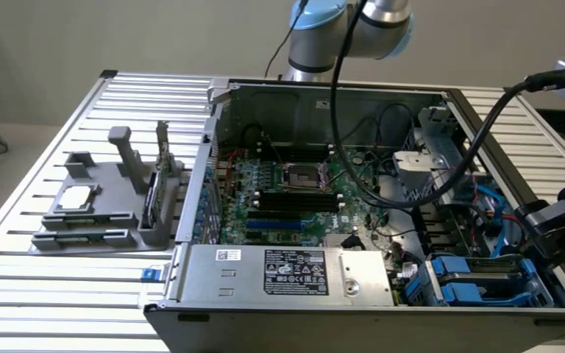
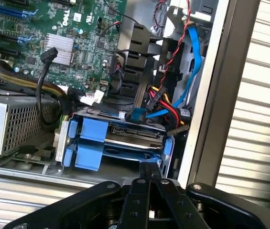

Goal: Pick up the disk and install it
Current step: 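Insert the first disk wire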

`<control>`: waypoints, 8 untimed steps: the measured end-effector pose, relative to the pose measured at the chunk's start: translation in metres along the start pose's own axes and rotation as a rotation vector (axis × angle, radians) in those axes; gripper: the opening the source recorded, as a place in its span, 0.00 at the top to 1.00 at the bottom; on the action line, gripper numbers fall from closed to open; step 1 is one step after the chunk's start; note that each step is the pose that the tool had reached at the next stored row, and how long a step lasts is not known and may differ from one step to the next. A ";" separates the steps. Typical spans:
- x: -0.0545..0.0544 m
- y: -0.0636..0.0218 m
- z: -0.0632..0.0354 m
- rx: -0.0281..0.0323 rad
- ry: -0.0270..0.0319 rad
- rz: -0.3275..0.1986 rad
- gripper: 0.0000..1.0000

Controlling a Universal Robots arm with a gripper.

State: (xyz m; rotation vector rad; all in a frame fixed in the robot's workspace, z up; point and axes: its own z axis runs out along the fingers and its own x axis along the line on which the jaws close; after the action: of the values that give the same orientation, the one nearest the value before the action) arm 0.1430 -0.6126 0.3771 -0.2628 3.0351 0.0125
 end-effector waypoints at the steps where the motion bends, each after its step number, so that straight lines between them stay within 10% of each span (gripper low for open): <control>1: 0.000 0.0000 0.0000 0.0007 0.0070 0.010 0.89; 8: 0.000 0.0000 0.0008 -0.0047 0.0799 0.070 0.89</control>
State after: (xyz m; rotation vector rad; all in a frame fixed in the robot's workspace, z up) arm 0.1430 -0.6126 0.3763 -0.1605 3.1226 0.0146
